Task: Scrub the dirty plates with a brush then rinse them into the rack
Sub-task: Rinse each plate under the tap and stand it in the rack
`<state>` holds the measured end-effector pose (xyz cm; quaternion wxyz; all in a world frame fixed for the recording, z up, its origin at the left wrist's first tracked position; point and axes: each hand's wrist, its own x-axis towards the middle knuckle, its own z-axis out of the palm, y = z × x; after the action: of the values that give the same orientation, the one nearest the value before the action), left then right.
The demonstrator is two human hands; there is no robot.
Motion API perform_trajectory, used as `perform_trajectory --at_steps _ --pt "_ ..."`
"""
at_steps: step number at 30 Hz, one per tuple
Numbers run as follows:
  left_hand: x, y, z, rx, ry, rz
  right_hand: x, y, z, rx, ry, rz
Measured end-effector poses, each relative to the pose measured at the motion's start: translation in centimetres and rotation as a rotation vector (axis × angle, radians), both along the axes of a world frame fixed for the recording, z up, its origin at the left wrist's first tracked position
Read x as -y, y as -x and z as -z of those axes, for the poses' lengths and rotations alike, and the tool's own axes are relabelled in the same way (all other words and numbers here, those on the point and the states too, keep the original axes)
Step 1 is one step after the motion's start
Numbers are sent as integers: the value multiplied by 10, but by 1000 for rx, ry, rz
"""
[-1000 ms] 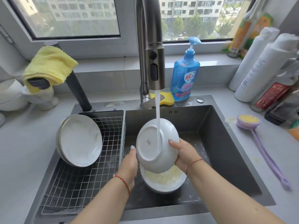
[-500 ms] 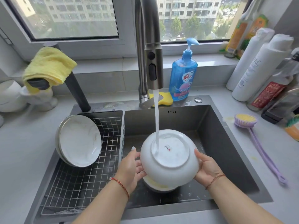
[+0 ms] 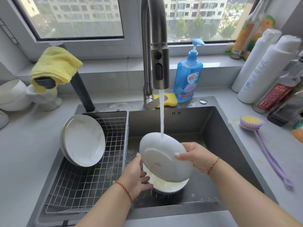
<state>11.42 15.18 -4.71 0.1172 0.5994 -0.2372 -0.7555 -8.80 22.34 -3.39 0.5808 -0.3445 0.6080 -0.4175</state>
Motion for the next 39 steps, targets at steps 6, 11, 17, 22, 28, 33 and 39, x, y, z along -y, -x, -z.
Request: perform_trajectory --at_steps 6,11,17,22,28,33,39 --pt "11 -1 -20 -237 -48 -84 5 -49 -2 -774 68 -313" --pt "5 1 -25 -191 82 -126 -1 -76 10 -1218 387 -347" --pt "7 -12 -20 -346 162 -263 2 -82 38 -1280 608 -193" --pt "11 -18 -15 -305 403 -227 -2 -79 55 -1242 663 -244" --pt "23 -21 -38 -111 774 59 2 -80 69 -1160 348 -213" --pt "41 -23 -66 112 781 179 1 -95 63 -1014 646 -140" --pt "67 -21 -90 143 679 180 6 -111 35 -894 812 73"
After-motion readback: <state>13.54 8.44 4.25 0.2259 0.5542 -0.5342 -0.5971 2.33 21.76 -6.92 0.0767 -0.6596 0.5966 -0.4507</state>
